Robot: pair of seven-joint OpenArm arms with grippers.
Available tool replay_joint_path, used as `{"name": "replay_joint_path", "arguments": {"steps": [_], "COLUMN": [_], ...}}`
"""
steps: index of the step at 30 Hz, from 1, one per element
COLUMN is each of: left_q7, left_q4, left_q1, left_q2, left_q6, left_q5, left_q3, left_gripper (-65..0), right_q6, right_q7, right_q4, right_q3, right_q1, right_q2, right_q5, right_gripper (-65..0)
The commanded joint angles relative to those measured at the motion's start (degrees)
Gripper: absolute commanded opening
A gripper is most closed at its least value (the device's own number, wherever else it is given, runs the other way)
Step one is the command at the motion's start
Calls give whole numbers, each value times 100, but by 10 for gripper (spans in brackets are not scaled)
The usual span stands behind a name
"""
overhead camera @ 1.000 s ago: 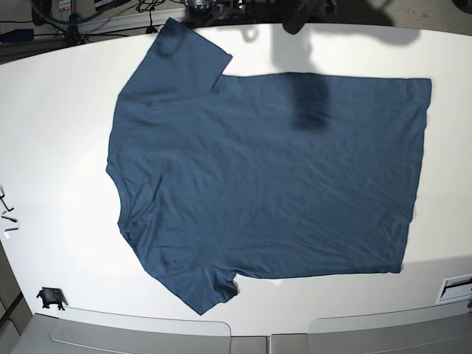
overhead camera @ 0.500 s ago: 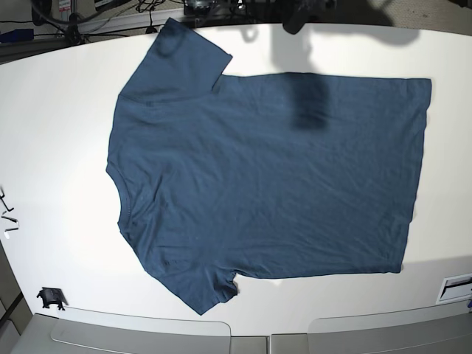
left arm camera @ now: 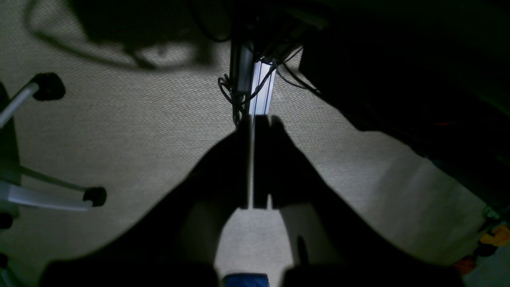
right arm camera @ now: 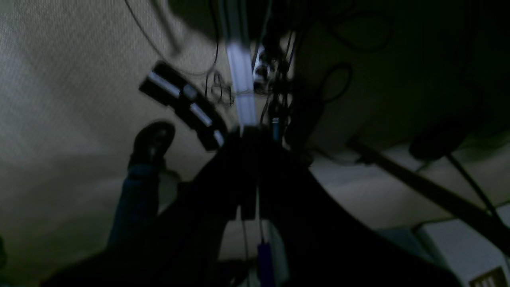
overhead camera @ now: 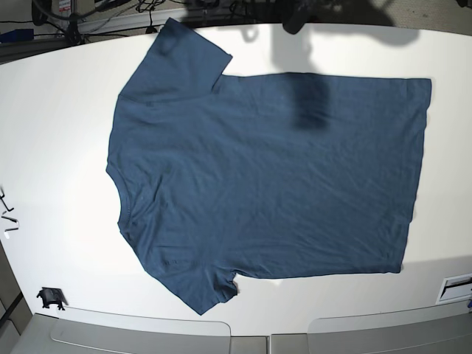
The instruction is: Fold the T-shirt properly
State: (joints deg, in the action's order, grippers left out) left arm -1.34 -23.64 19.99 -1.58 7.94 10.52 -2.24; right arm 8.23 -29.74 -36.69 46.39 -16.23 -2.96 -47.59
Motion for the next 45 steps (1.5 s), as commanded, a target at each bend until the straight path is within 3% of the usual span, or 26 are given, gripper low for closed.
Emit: {"name": "replay_joint_path", "arguments": {"steps": [1, 8, 22, 28, 39, 45], "left_q7": [-13, 70, 223, 221, 330, 356], "left_q4": [-9, -9, -11, -472, -1565, -2094], "left_q1": [70, 83, 232, 603, 1510, 1899], "left_q2": [0, -39, -83, -319, -494, -496], "left_q6": [13, 13, 13, 15, 17, 20], "left_q5": [4, 2, 31, 763, 778, 1104], "left_q3": [-7, -7, -7, -7, -7, -7], "left_gripper": [-650, -650, -650, -650, -650, -650], "right_q6": [-105, -568, -713, -1154, -1172, -1178], "right_q7": [-13, -350, -450, -693, -678, -671], "right_q4": [-96, -157, -157, -157, -160, -162], "right_q3": [7, 9, 7, 7, 7, 7], "right_q1": [-81, -240, -531, -769, -1257, -1521], "right_q2": [11, 11, 9, 9, 7, 4], "right_q5": [-2, -26, -26, -46, -42, -42], "right_gripper": [-650, -650, -650, -650, -650, -650]}}
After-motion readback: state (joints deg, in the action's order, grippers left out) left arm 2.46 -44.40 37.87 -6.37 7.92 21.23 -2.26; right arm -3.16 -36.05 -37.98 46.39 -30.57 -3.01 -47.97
